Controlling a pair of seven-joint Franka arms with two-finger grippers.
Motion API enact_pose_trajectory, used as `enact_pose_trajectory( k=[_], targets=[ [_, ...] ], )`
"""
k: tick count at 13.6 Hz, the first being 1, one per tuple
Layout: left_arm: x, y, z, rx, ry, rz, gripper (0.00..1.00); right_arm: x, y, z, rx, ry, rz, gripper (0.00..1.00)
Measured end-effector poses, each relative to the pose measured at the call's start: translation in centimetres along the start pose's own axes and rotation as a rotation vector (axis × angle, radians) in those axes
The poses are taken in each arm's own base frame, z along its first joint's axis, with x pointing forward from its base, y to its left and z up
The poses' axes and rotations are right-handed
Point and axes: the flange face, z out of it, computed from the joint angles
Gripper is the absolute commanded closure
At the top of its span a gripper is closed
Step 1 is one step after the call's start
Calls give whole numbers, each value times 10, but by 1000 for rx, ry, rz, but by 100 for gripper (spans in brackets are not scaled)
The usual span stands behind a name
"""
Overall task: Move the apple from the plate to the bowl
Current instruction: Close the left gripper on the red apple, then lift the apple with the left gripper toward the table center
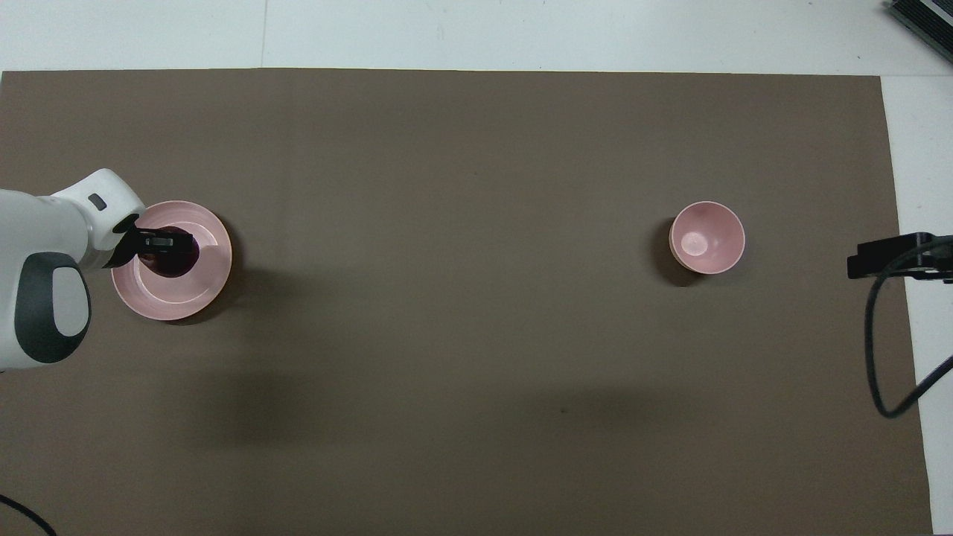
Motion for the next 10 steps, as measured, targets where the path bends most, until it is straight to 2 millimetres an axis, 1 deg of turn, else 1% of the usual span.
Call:
enact_pose_trajectory(
  k=[1, 3, 10],
  targets=[
    [1, 11, -8, -49, -4, -19, 100, 0, 0, 0, 0, 0, 0, 0],
    [3, 30, -15, -146, -2, -60, 100, 0, 0, 0, 0, 0, 0, 0],
    [9, 99, -22, -506, 28, -227, 100, 0, 0, 0, 0, 0, 0, 0]
  ],
)
